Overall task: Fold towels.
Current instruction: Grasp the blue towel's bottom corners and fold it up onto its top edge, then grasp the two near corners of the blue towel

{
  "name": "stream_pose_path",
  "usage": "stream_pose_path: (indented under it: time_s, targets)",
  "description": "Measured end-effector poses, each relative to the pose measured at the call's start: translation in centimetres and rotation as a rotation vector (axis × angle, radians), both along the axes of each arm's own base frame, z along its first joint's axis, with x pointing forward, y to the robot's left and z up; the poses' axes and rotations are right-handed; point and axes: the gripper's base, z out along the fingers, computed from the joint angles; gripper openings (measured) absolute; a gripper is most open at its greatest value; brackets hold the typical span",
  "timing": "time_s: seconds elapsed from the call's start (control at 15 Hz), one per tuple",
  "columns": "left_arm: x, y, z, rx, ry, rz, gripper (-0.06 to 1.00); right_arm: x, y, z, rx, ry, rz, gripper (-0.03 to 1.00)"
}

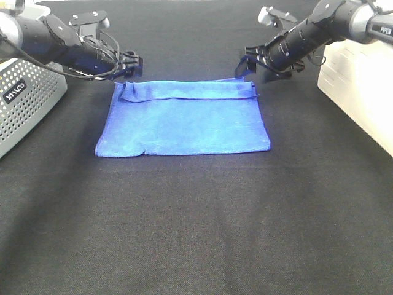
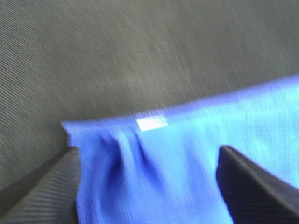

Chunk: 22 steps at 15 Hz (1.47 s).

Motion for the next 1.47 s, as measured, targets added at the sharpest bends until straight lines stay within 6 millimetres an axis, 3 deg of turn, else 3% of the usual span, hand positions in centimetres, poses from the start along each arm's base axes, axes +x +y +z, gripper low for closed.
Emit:
stream_pose_path:
  time_s: [0.27, 0.47, 0.67, 1.0, 1.2, 1.47]
  targets:
    - [-1.9, -0.6, 0.3, 0.034, 0.189, -0.156, 0.77, -2.0, 0.1, 0.7, -0.001, 0.211, 0.052, 0.76]
    - [-3.2, 0.6, -0.3, -0.085, 0.435, -0.084, 0.77, -3.1, 0.2, 0.5, 0.016, 0.355, 0.036, 0.76]
    - [-4.2, 1.5, -0.4, -0.108, 0.526, -0.064, 0.77, -3.2, 0.0, 0.4, 0.009, 0.383, -0.009, 0.76]
    - [-9.8, 3.1, -1.7, -0.121, 0.636, 0.071, 0.76, -6.8, -1.7, 2.0, -0.03, 0.473, -0.04, 0.76]
    - [-10.1, 3.1, -1.9, -0.153, 0.635, 0.1, 0.76, -9.1, -3.6, 0.5, 0.008, 0.453, -0.088, 0.76]
    - [-9.6, 3.3, -1.9, -0.152, 0.59, 0.123, 0.76, -9.1, -3.2, -0.4, 0.036, 0.428, -0.084, 0.76]
